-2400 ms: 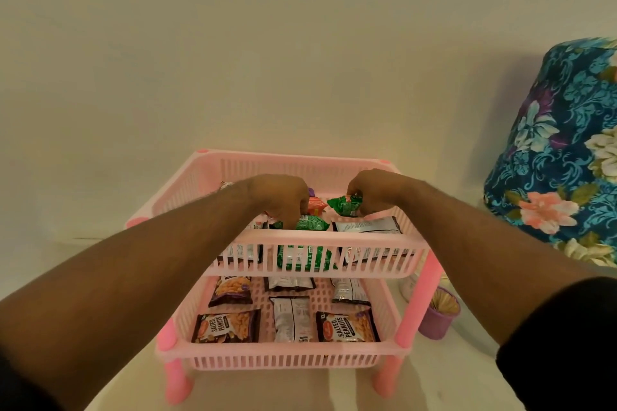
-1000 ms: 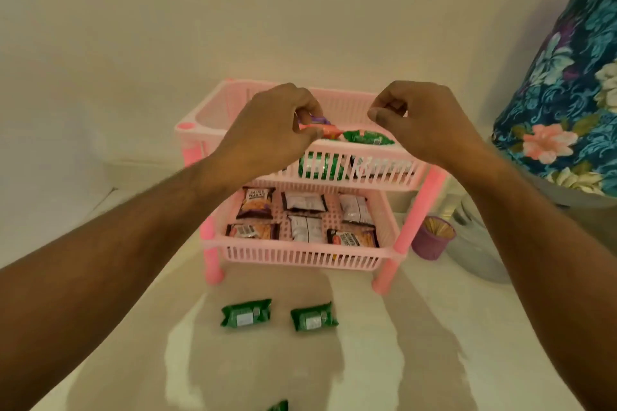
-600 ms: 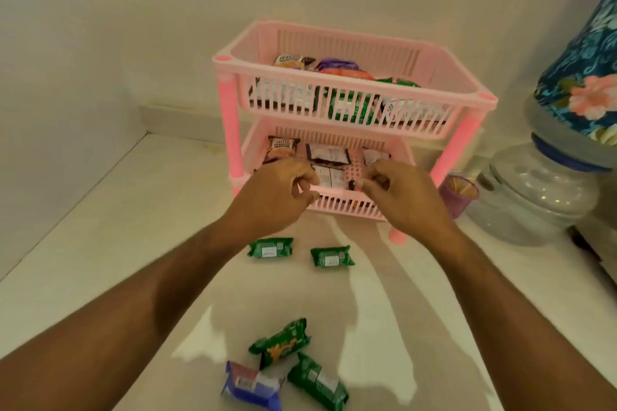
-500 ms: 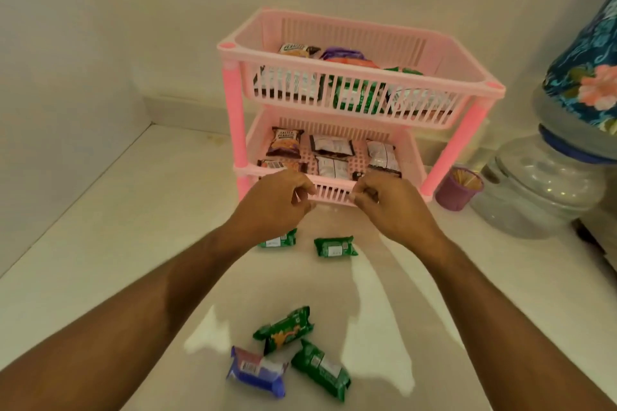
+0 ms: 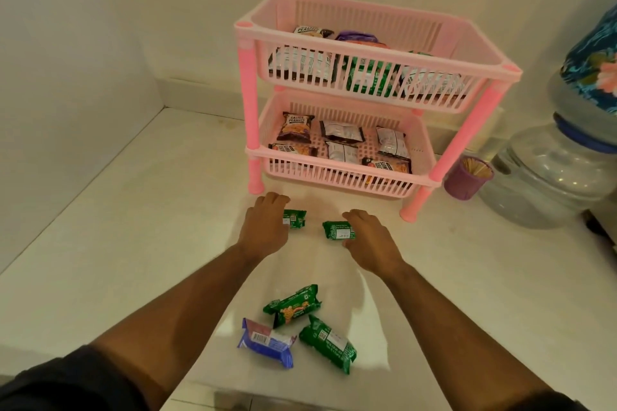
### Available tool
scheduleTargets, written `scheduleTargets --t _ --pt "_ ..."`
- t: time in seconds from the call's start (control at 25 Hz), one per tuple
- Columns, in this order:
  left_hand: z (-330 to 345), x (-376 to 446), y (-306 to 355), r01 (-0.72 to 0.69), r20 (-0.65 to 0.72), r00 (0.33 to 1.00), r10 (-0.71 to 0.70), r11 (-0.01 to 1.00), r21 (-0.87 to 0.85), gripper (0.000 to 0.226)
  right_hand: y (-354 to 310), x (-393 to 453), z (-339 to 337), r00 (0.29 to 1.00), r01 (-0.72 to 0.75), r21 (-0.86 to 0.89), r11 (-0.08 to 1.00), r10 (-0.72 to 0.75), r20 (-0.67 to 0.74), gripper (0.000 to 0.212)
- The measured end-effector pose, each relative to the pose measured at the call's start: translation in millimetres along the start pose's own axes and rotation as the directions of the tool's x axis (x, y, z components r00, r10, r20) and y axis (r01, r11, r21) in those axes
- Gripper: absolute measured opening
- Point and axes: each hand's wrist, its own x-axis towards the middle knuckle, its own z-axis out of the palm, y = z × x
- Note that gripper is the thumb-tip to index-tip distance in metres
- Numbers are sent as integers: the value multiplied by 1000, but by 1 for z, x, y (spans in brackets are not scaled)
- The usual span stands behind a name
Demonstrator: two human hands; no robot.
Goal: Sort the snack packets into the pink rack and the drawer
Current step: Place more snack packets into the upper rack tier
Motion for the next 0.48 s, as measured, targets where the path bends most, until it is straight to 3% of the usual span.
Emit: scheduleTargets --t 0.2,0.36,0.48 --pt "9 9 -1 -22 83 996 12 993 113 65 1 3 16 998 9 -27 1000 -7 56 80" --pt "18 13 -4 -30 138 990 7 986 165 67 2 4 24 995 32 -80 996 -24 98 81" --pt "24 18 -7 -35 143 990 10 984 173 61 3 7 23 999 40 -136 990 -35 42 72"
